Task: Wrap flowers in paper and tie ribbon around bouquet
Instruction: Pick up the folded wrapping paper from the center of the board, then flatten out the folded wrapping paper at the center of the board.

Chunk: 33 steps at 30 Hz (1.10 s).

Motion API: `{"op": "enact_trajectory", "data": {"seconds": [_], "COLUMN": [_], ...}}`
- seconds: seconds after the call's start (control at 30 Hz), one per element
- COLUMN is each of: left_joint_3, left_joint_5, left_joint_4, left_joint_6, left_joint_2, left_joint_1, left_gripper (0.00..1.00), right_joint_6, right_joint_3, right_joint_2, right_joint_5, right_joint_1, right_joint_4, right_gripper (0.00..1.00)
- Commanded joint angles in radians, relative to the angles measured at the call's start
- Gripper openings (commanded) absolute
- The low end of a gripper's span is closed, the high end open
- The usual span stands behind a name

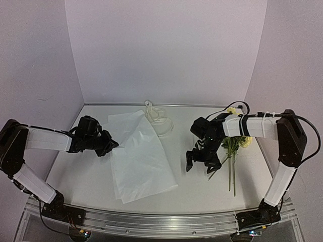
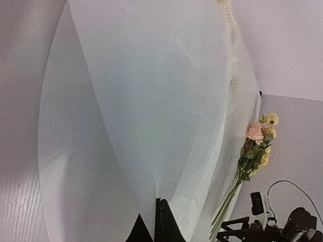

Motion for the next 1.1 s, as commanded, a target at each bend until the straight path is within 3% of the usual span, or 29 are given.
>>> {"op": "enact_trajectory", "data": {"seconds": [0.0,0.1,0.23,0.3,0.47,0.63,0.77,1.07], "left_joint_3": [0.226,0.420,0.776,0.903,1.155,1.226,1.269,1.343], "left_joint_5": [-0.075,-0.017,0.112,0.251,0.264,0.318,0.289,0.218], "left_joint_4": [-0.298,-0.512,-0.770,-0.845,-1.094,-1.100,-1.061,-0.892], "left_joint_6": [0.263,0.473,0.672,0.734,0.901,0.904,0.871,0.720], "left_joint_2": [-0.161,-0.233,-0.136,-0.054,0.185,0.363,0.513,0.699], "left_joint_1": [0.068,0.181,0.205,0.190,0.037,-0.046,-0.180,-0.410], "left_gripper": [0.00,0.00,0.00,0.00,0.00,0.00,0.00,0.00], "right_joint_6": [0.081,0.120,0.168,0.184,0.171,0.199,0.200,0.121], "right_joint_3": [0.061,0.137,0.309,0.380,0.266,0.003,-0.168,-0.239], "right_joint_2": [0.061,0.125,0.247,0.290,0.158,-0.101,-0.294,-0.436], "right_joint_5": [0.019,0.030,0.018,0.005,0.086,0.146,0.165,0.162], "right_joint_1": [0.068,0.143,0.251,0.285,0.261,0.146,0.039,-0.077], "right_joint_4": [0.058,0.083,0.097,0.103,0.129,0.146,0.145,0.056], "right_gripper": [0.98,0.97,0.91,0.86,0.85,0.88,0.95,0.98]}}
